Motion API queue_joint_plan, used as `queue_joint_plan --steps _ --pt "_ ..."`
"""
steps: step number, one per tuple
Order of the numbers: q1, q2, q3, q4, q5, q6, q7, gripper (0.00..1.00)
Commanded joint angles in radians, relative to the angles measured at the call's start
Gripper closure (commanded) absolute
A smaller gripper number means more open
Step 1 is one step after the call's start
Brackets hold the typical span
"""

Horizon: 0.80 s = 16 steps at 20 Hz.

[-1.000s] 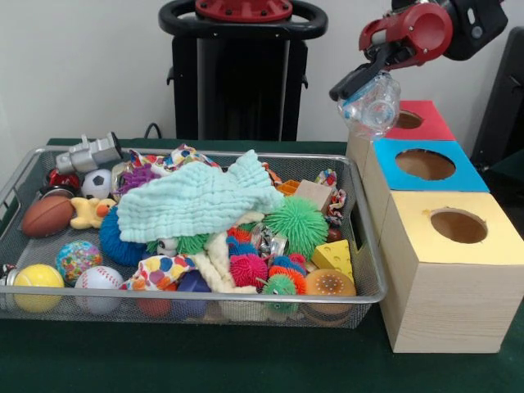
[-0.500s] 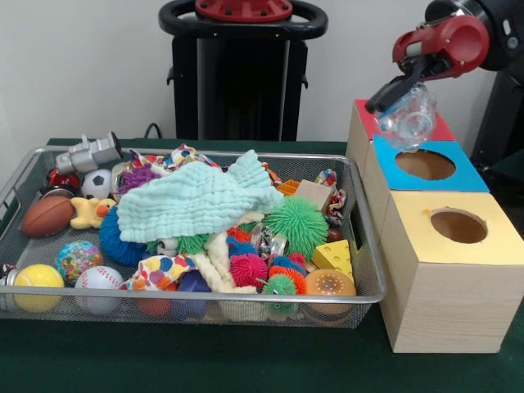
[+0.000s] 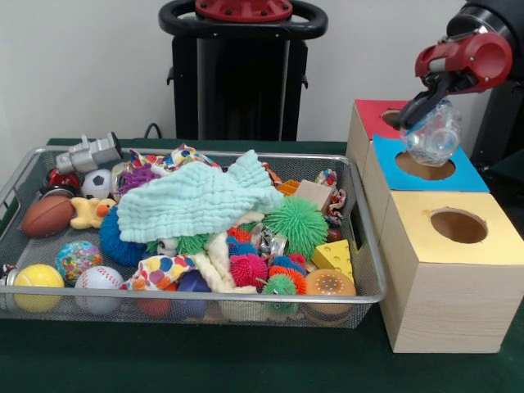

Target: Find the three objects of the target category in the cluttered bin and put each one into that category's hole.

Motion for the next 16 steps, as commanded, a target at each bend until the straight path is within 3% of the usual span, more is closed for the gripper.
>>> queue_joint_plan --steps 1,16 --pt "-0.056 -0.006 0.193 0.028 0.106 -0.076 -0.248 1.00" --pt "-0.112 -0.071 0.301 0.117 0.183 -0.104 -0.334 1.00"
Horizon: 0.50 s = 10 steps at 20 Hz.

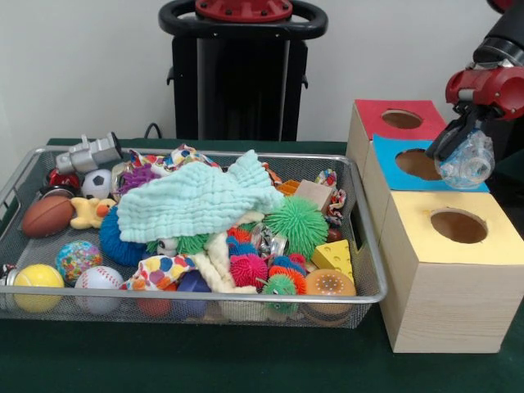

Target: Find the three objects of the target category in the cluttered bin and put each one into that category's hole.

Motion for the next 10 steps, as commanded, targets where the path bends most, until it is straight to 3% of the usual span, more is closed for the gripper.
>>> queue_joint_plan --steps 1,10 --pt "-0.058 -0.040 0.136 0.102 0.120 -0.105 -0.338 1.00" --pt "-0.082 -0.083 0.166 0.148 0.131 -0.110 -0.356 1.00"
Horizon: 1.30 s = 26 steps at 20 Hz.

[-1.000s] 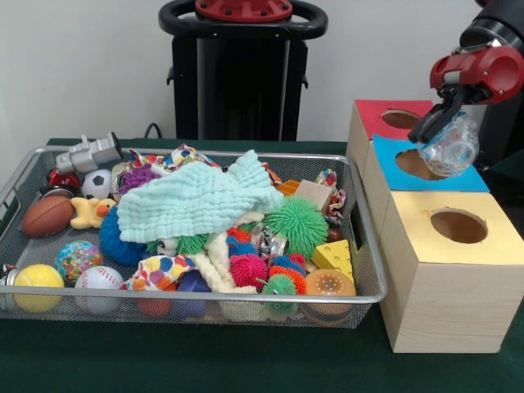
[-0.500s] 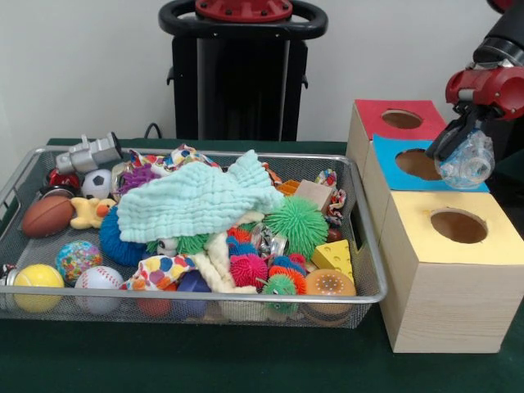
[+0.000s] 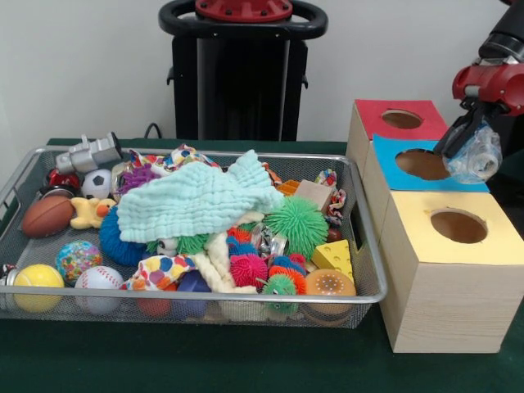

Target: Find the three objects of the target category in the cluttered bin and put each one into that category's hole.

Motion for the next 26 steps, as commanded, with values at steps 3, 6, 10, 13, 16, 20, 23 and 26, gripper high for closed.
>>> queue_joint_plan --steps 3,6,10,13,16,20,23,26 --pt "-0.058 -0.053 0.113 0.129 0.122 -0.110 -0.363 1.00" --pt "-0.068 -0.071 0.123 0.166 0.129 -0.096 -0.381 1.00" --pt "-0.079 -0.087 0.135 0.202 0.132 -0.077 -0.393 1.00" --pt "-0.084 -0.088 0.145 0.219 0.130 -0.066 -0.388 1.00" --pt "-0.091 -0.073 0.157 0.226 0.122 -0.065 -0.384 1.00" --pt "-0.096 -0.073 0.159 0.245 0.105 -0.050 -0.369 1.00" --pt "-0.100 -0.066 0.161 0.246 0.085 -0.047 -0.351 1.00" --pt "-0.102 -0.040 0.159 0.248 0.049 -0.029 -0.301 1.00"
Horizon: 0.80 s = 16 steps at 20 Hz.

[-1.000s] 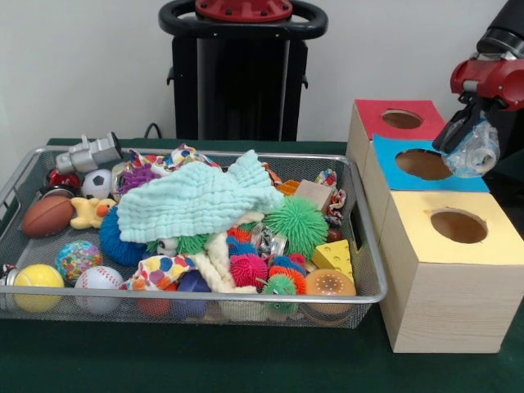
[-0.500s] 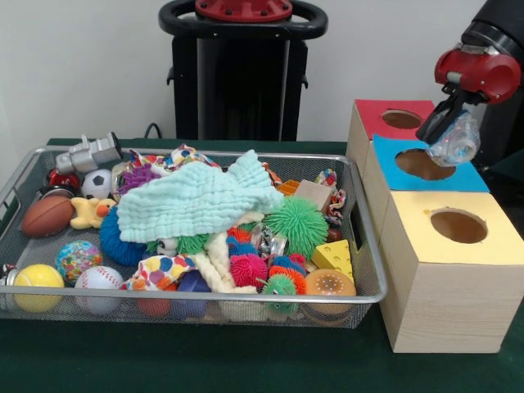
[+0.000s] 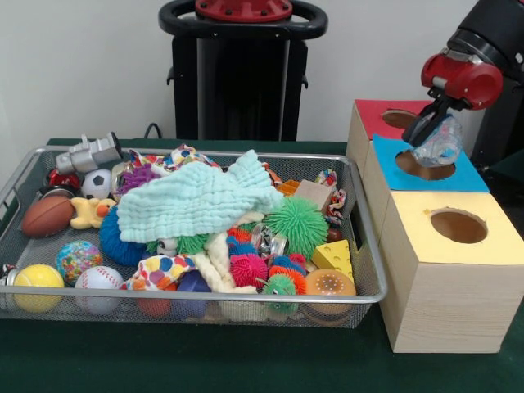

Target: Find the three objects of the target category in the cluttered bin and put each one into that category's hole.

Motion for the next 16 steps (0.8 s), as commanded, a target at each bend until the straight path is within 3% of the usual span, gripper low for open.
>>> queue_joint_plan --steps 1,11,16 --pt "-0.041 0.045 0.063 0.069 0.009 -0.026 -0.210 1.00" --pt "-0.040 0.079 0.044 0.058 -0.038 -0.030 -0.177 1.00" --pt "-0.036 0.123 0.027 0.031 -0.095 -0.019 -0.099 1.00"
